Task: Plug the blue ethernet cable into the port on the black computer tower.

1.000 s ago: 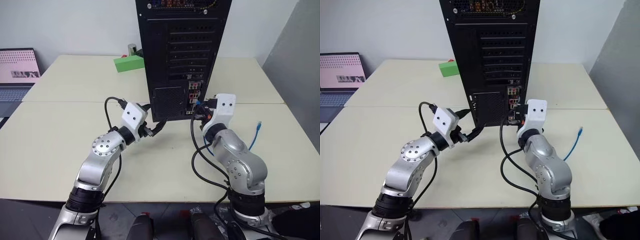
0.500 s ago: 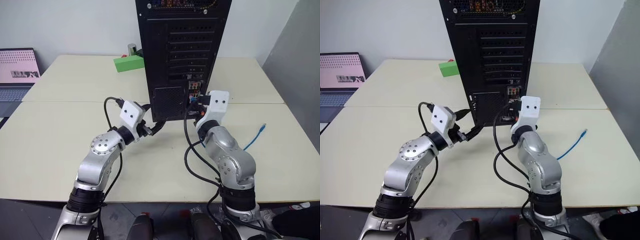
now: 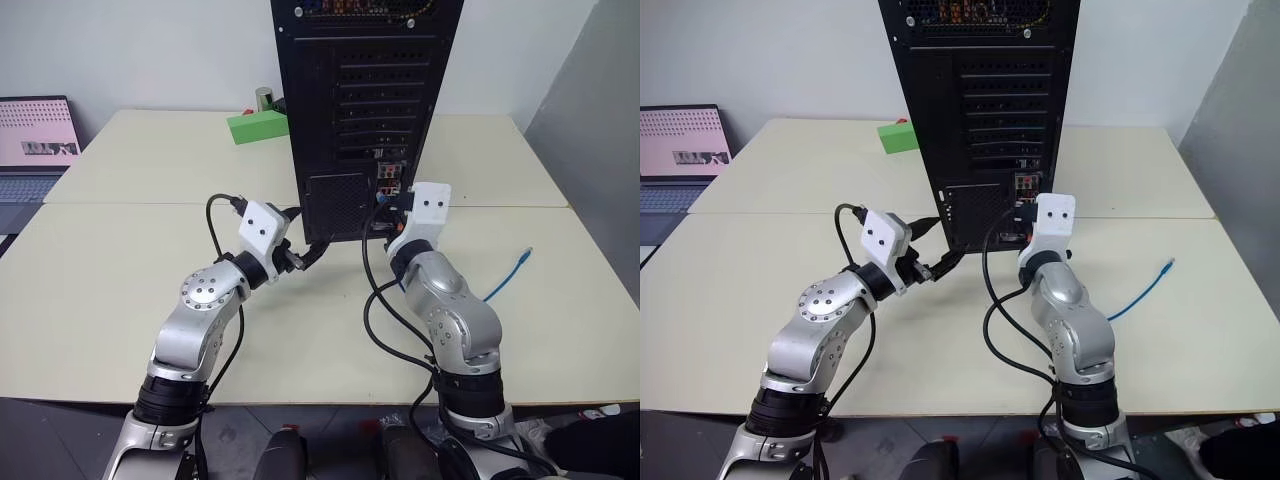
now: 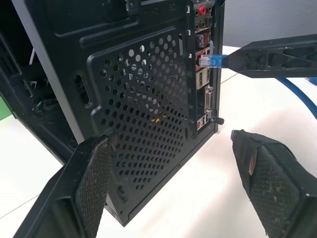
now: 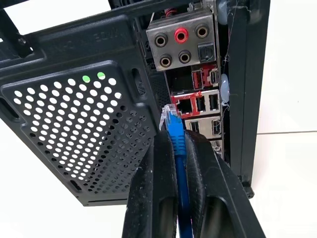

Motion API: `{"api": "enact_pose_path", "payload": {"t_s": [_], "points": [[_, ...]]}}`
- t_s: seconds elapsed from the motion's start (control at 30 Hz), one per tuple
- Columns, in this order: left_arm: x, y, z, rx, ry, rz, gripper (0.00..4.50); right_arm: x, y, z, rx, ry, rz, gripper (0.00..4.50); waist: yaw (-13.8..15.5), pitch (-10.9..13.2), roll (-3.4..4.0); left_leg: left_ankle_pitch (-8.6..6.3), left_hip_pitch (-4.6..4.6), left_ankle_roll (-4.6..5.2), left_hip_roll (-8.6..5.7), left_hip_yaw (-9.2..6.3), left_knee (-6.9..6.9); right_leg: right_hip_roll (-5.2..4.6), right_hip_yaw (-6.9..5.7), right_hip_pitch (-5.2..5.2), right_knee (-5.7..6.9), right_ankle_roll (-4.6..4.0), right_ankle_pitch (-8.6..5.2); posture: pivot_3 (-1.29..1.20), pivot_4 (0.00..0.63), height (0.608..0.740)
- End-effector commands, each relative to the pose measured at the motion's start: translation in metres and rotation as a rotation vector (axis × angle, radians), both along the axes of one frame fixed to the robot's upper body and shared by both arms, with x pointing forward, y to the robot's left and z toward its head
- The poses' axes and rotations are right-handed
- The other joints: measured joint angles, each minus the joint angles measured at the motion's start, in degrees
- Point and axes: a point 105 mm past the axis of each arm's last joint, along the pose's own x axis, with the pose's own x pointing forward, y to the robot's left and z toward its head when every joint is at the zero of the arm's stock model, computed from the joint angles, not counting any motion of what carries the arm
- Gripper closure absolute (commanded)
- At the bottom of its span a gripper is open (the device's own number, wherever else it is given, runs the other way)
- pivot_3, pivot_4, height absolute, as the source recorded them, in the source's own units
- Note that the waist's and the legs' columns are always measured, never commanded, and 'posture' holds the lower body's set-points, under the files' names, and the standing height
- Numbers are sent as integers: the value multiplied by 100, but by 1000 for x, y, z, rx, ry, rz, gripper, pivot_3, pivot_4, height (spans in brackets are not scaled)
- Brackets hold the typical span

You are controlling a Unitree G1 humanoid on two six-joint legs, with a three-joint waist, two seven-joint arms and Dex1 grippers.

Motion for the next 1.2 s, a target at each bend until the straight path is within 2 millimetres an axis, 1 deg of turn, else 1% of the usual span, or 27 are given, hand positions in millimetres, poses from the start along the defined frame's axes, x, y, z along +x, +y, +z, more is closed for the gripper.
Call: {"api": "enact_pose_path", "payload": {"t_s": [0.03, 0.4, 1.2], "points": [[-4, 1, 19, -12, -79, 2, 575, -2, 3, 17, -8, -76, 7, 4500, 0, 0, 0, 0, 0, 0, 0, 0, 0, 0, 0, 0, 0, 0, 0, 0, 150, 740], [-5, -2, 17, -7, -83, -6, 575, 0, 2, 16, -50, -93, -3, 4500, 0, 0, 0, 0, -1, 0, 0, 0, 0, 0, 0, -1, 0, 0, 0, 0, 150, 740], [-7, -3, 16, 7, -88, -17, 575, 5, 2, 14, -83, -111, -22, 4500, 0, 0, 0, 0, -1, 0, 0, 0, -1, 0, 0, -2, -1, 0, 0, 0, 150, 740]]}}
